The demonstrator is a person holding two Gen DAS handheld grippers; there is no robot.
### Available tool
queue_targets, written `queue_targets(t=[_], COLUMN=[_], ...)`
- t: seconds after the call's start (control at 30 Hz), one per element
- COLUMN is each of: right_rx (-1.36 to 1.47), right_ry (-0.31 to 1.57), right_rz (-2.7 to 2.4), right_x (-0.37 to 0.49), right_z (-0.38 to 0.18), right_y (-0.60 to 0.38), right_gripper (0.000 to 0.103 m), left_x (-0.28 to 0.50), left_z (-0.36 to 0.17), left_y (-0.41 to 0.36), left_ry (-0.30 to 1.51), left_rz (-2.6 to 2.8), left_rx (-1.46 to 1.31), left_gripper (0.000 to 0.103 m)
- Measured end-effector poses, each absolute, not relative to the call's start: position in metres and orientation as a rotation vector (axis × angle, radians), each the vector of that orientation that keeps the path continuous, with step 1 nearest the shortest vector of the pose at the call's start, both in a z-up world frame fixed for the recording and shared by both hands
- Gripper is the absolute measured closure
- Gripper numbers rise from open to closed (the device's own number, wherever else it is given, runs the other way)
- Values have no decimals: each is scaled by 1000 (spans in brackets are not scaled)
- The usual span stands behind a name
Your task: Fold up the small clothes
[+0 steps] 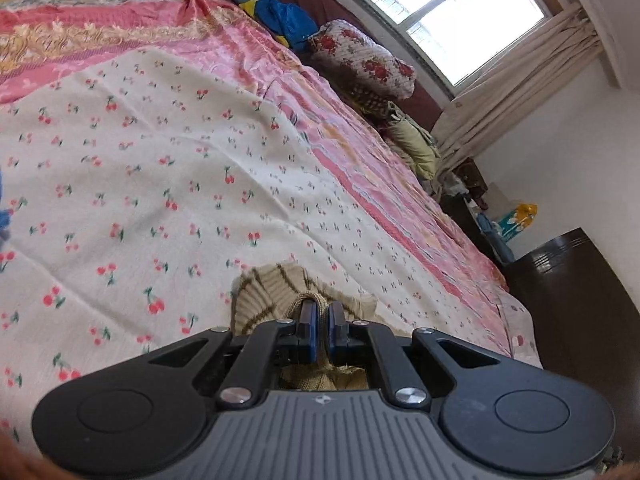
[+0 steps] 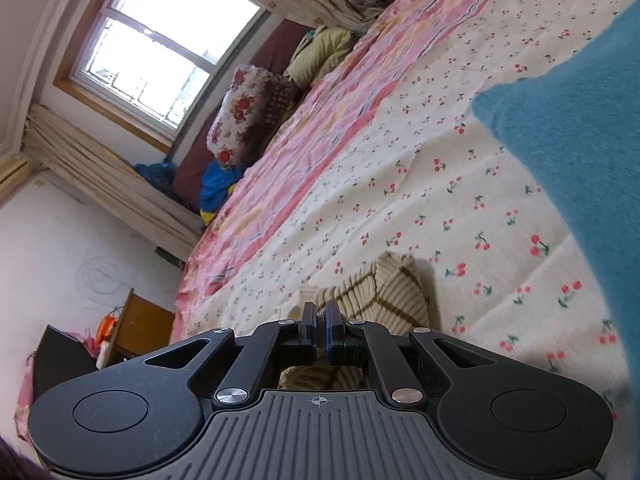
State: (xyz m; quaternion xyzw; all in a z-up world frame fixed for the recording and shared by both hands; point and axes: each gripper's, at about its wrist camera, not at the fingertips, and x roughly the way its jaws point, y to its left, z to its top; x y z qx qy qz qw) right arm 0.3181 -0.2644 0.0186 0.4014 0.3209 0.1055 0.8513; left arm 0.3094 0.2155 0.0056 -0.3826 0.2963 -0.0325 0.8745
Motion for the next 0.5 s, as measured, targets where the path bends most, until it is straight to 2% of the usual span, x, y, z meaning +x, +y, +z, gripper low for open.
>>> queue_targets(t=[0.3, 0.43, 0.5], right_rx=[804, 769, 760], right_ry=[624, 715, 707], right_rz=[178, 165, 137], right_x=[340, 360, 356], right_z=[28, 7, 5], right_y=[-258, -247, -247], right_gripper=[98, 96, 93], left_x=[342, 357, 353], left_z=[16, -3, -3], left_y=[214, 211, 210], left_ry=[610, 664, 647], left_rz=[-34, -21, -14], left_rx=[-721, -715, -709], left_gripper=[91, 90, 85])
